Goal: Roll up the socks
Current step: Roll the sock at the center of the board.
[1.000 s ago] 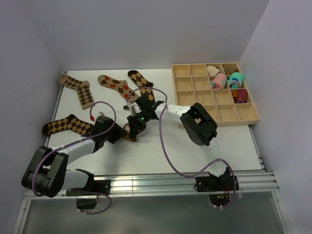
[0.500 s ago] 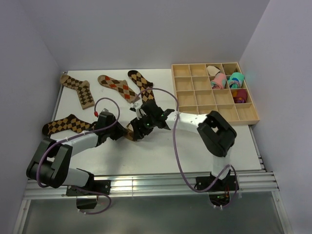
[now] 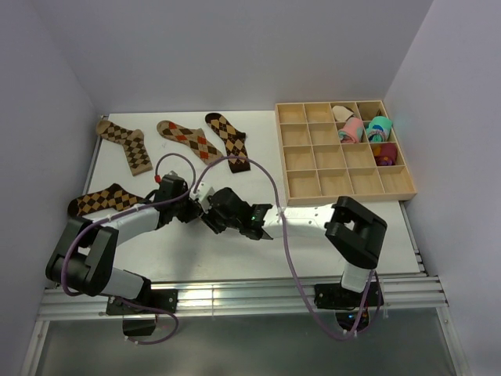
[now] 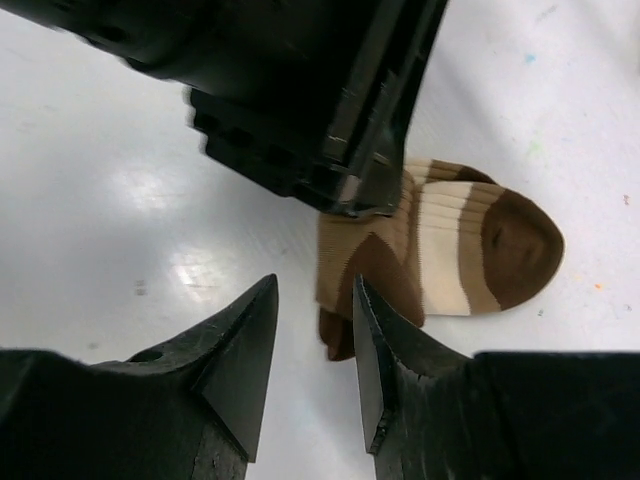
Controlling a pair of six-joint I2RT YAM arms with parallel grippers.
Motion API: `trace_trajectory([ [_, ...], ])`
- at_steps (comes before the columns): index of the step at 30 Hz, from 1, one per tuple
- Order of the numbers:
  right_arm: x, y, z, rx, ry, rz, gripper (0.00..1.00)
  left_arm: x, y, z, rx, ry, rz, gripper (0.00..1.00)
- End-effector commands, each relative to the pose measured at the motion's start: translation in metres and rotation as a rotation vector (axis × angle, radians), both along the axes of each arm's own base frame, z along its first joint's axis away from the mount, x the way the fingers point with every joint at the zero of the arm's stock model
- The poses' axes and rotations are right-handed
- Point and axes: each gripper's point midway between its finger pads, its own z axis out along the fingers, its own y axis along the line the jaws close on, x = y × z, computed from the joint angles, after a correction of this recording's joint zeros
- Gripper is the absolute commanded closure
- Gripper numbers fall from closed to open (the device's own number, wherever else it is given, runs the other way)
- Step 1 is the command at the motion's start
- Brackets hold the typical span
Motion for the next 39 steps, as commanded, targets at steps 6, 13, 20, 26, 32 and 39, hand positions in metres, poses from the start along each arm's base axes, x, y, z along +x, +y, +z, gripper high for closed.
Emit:
trace_trajectory([
  [6,0.019,0.000,-0.029,-0.098,-0.061,-0.049,0.50,-0.016,0.004,-0.015,0.044,0.081,-0.044,0.76],
  [13,0.003,-0.003,-0.060,-0.160,0.022,0.014,0.44,-0.014,0.001,-0.015,0.038,0.085,-0.051,0.75],
  [20,-0.006,-0.010,-0.096,-0.252,0.092,0.033,0.40,-0.010,-0.004,-0.009,0.013,0.071,-0.062,0.72],
  [26,0.003,-0.020,-0.121,-0.322,0.109,-0.026,0.46,-0.009,-0.011,-0.001,-0.019,0.061,-0.083,0.71],
  [32,0.005,-0.024,-0.115,-0.249,0.212,-0.024,0.95,-0.011,-0.009,0.004,-0.017,0.047,-0.086,0.67],
  [39,-0.008,-0.023,-0.090,-0.126,0.463,0.023,1.00,-0.004,0.005,0.019,0.017,-0.023,-0.003,0.31],
])
